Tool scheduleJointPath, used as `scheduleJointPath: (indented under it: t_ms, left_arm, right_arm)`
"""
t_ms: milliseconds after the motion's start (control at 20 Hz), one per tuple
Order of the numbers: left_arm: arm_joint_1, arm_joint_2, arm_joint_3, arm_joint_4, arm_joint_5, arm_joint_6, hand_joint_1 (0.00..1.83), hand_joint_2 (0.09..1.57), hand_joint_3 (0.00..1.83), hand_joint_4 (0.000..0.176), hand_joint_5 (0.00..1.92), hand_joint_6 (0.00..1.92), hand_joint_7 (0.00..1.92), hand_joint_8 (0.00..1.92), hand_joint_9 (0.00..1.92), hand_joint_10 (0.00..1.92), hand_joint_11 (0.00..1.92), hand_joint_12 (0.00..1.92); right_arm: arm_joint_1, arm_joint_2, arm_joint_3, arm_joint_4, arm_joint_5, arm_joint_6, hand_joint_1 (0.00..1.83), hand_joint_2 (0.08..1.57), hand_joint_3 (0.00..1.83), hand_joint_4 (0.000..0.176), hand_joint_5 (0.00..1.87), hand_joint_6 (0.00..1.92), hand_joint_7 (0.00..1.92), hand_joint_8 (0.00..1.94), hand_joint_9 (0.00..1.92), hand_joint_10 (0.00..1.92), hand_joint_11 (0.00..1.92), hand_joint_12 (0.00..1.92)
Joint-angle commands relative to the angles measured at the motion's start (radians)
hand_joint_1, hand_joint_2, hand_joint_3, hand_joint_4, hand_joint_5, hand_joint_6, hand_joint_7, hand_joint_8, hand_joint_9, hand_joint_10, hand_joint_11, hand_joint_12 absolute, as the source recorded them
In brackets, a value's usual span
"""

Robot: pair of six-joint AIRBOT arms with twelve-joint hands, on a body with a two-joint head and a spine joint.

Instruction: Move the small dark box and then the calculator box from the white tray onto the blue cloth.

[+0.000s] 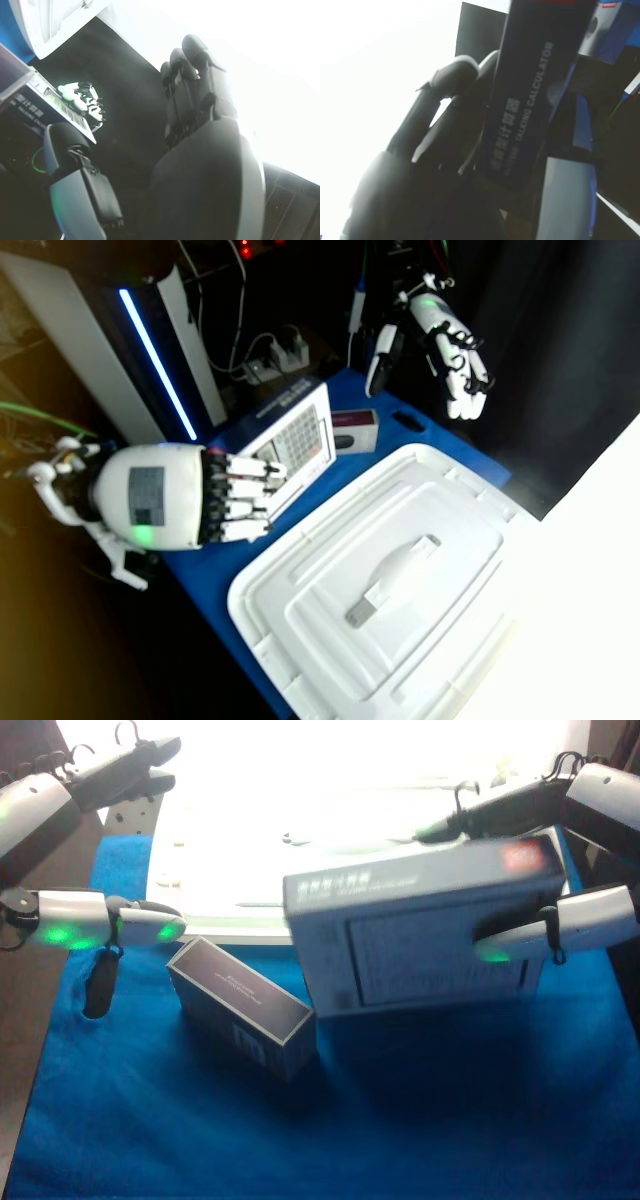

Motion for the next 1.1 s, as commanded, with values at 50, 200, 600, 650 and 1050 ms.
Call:
scheduleJointPath:
  t_ms: [50, 200, 600, 650, 1050]
  left_arm:
    - [-0.005, -0.005, 0.000, -0.009, -0.118, -0.003, 0.94, 0.86, 0.00, 0.021, 0.09, 0.00, 0.39, 0.00, 0.39, 0.00, 0.14, 0.57]
    - [-0.005, -0.006, 0.000, -0.009, -0.120, -0.003, 0.95, 0.86, 0.00, 0.028, 0.09, 0.00, 0.40, 0.00, 0.39, 0.00, 0.15, 0.56]
    - [-0.012, 0.016, 0.003, -0.018, -0.121, -0.003, 0.92, 0.86, 0.00, 0.027, 0.09, 0.01, 0.39, 0.01, 0.39, 0.01, 0.17, 0.55]
    - [-0.015, 0.019, 0.003, -0.018, -0.117, -0.003, 0.92, 0.86, 0.00, 0.038, 0.09, 0.01, 0.39, 0.01, 0.39, 0.00, 0.17, 0.55]
    - [-0.134, 0.048, 0.028, 0.032, -0.010, -0.003, 0.92, 0.87, 0.01, 0.084, 0.05, 0.00, 0.34, 0.00, 0.34, 0.00, 0.16, 0.36]
  right_arm:
    - [0.008, -0.004, 0.006, 0.031, 0.122, 0.009, 1.03, 0.82, 0.00, 0.000, 0.41, 0.00, 0.62, 0.00, 0.70, 0.00, 0.49, 0.65]
    - [0.009, -0.004, 0.006, 0.034, 0.123, 0.009, 0.96, 0.80, 0.00, 0.008, 0.29, 0.00, 0.46, 0.00, 0.53, 0.00, 0.31, 0.73]
    - [0.029, 0.007, 0.034, 0.045, 0.128, 0.009, 0.77, 0.76, 0.00, 0.097, 0.10, 0.00, 0.12, 0.00, 0.18, 0.00, 0.00, 0.93]
    - [0.032, 0.011, 0.034, 0.045, 0.128, 0.009, 0.75, 0.77, 0.00, 0.120, 0.07, 0.00, 0.11, 0.00, 0.17, 0.00, 0.00, 0.97]
    - [0.081, 0.102, 0.049, 0.071, 0.127, 0.019, 0.57, 0.76, 0.00, 0.176, 0.00, 0.00, 0.00, 0.00, 0.01, 0.00, 0.00, 0.69]
